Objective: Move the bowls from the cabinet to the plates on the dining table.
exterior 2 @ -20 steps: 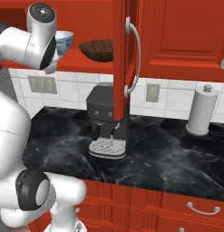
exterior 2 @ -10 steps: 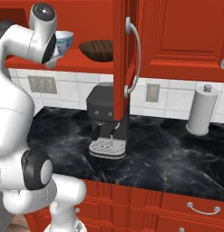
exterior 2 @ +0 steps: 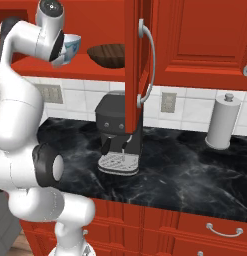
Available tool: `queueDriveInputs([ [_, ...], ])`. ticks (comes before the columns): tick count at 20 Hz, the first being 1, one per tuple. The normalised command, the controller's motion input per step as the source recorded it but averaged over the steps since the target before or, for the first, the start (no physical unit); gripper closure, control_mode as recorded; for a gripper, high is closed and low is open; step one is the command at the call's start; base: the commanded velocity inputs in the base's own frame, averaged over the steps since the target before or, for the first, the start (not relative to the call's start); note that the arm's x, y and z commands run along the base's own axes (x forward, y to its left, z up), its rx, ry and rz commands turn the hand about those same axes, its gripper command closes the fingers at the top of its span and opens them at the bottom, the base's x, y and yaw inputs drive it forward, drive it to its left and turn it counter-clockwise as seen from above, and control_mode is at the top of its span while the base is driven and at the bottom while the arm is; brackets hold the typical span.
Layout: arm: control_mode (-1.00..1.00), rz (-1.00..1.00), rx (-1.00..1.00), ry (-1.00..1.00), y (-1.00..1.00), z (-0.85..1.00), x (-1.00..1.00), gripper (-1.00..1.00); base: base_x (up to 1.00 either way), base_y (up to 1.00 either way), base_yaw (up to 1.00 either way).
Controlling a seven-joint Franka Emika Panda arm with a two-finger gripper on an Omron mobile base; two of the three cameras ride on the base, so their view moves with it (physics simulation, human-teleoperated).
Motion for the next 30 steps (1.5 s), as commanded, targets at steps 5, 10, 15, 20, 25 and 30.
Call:
queueDriveInputs([
  [5,-1.0,0.0,0.0,0.0,0.06,0.03,0.33,-1.0,0.0,0.0,0.0],
  [10,-1.0,0.0,0.0,0.02,0.12,-0.11,0.26,-1.0,0.0,0.0,0.0],
  [15,-1.0,0.0,0.0,0.01,0.12,-0.15,0.26,-1.0,0.0,0.0,0.0],
  [20,-1.0,0.0,0.0,0.0,0.06,-0.09,0.29,-1.0,0.0,0.0,0.0],
  [25,-1.0,0.0,0.0,0.0,0.0,-0.16,0.41,-1.0,0.0,0.0,0.0],
  [30,-1.0,0.0,0.0,0.0,0.0,-0.08,0.5,-1.0,0.0,0.0,0.0],
])
